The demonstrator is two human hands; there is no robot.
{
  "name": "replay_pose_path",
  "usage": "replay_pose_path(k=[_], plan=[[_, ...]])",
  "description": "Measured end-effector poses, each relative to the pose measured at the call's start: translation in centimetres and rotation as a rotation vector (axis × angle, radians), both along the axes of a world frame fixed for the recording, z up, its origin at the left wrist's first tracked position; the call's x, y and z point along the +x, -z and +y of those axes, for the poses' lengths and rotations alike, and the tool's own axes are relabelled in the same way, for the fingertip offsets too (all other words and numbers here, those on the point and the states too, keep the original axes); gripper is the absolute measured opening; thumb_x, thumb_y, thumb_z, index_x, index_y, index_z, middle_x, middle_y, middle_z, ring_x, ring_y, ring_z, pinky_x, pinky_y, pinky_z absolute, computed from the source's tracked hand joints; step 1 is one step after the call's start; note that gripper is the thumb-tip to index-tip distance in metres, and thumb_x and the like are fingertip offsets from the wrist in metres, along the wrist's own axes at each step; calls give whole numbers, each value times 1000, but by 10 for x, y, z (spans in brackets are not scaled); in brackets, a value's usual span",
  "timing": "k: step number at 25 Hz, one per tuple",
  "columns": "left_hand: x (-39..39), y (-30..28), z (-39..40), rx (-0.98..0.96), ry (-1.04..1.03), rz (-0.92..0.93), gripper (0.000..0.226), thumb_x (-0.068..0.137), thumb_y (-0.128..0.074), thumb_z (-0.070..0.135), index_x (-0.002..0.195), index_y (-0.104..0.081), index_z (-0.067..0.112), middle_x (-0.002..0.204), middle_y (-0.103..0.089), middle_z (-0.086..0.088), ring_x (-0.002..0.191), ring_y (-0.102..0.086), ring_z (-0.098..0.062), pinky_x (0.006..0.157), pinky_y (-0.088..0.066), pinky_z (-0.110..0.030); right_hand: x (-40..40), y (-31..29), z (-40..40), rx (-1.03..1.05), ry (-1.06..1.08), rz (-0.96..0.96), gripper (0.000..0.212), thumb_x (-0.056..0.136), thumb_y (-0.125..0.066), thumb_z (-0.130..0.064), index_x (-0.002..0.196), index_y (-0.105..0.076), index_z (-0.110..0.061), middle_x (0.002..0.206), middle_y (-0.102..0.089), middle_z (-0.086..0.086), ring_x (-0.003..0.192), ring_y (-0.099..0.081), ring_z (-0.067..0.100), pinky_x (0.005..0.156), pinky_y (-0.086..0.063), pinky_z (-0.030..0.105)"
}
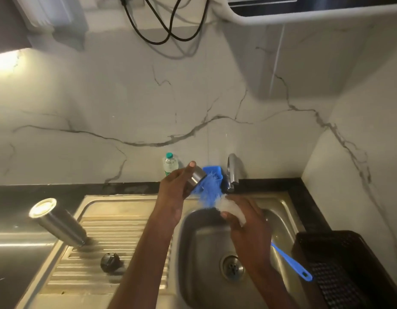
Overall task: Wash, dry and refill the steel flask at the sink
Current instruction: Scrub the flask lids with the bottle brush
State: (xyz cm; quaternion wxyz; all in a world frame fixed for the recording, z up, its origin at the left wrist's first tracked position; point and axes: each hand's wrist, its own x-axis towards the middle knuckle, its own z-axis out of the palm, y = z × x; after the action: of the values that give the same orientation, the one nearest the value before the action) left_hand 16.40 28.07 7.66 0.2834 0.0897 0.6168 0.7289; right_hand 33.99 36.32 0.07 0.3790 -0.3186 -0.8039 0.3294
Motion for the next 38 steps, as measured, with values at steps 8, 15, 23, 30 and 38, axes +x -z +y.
replay_pose_path(k=[8, 15, 23, 30, 38], plan=[[26, 2, 7, -36, -24, -49, 64, 76, -74, 69, 116, -73, 20, 97, -76, -3, 100, -72, -23, 93, -54, -42, 13, -1, 16, -230, -106, 107, 26, 91, -75, -45, 115, -70, -36, 109, -72, -20, 102, -69, 3, 88, -55, 30], [45, -2, 14, 146, -111, -162, 17, 96, -59, 18, 103, -70, 7, 84, -73, -11, 75, -70, -22, 77, -52, -36, 23, 0, 24, -211, -173, 129, 26, 90, -76, -42, 115, -70, -34, 110, -73, -20, 102, -70, 4, 87, -57, 35], [53, 10, 15, -13, -185, -103, 24, 91, -77, 42, 90, -69, 19, 74, -68, 4, 86, -63, -20, 83, -44, -37, 36, -5, 31, -34, -144, 93, 40, 78, -87, -17, 106, -69, -38, 116, -66, -21, 105, -65, 9, 82, -55, 32], [58, 2, 14, -11, -192, -52, 40, 87, -78, 53, 108, -67, 21, 71, -63, 9, 77, -62, -12, 81, -44, -37, 32, 0, 33, 60, -180, 146, 28, 91, -77, -19, 115, -71, -30, 117, -69, -18, 105, -65, 16, 88, -54, 39], [43, -9, -4, 58, -113, -74, 27, 99, -65, 46, 100, -72, 19, 74, -70, 4, 83, -68, -15, 83, -51, -35, 12, 1, 14, -180, -114, 112, 31, 97, -60, -55, 122, -66, -37, 105, -75, -19, 100, -70, 4, 85, -58, 40]])
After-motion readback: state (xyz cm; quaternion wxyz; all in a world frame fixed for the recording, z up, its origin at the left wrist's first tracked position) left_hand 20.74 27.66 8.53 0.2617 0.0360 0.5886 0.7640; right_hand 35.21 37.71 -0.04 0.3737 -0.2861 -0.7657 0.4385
